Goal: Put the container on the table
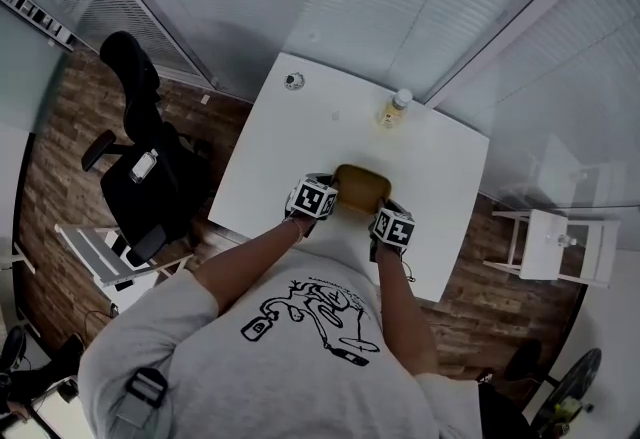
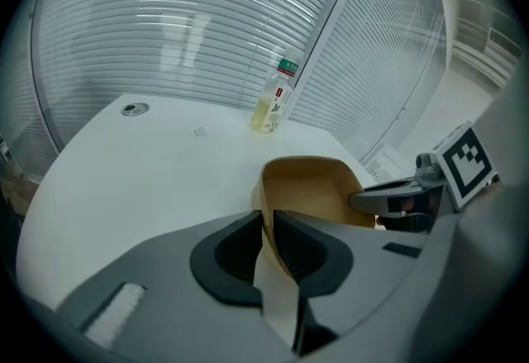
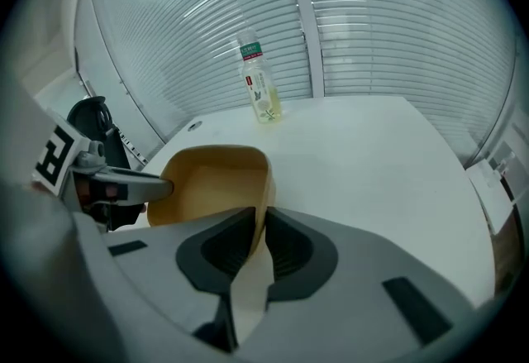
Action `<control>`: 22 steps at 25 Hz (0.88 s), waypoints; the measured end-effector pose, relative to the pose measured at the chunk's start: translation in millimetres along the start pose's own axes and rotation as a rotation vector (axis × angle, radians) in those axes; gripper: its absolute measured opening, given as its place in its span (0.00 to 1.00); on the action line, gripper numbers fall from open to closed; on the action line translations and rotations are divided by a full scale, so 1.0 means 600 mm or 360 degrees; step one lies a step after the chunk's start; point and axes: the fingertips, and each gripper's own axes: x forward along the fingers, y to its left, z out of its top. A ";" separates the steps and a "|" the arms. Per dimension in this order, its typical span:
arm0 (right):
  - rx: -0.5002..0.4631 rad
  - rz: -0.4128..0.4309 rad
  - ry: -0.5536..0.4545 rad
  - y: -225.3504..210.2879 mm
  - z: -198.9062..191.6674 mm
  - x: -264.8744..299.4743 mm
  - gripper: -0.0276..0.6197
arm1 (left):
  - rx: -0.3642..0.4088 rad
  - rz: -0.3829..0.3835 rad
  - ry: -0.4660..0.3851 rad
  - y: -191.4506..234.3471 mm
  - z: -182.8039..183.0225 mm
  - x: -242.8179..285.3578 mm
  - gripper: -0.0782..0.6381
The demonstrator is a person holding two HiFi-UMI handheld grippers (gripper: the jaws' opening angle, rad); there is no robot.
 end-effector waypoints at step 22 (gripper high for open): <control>-0.0038 0.0082 -0.0142 -0.004 0.035 -0.026 0.17 | -0.0001 0.0031 -0.0064 -0.001 0.009 -0.017 0.22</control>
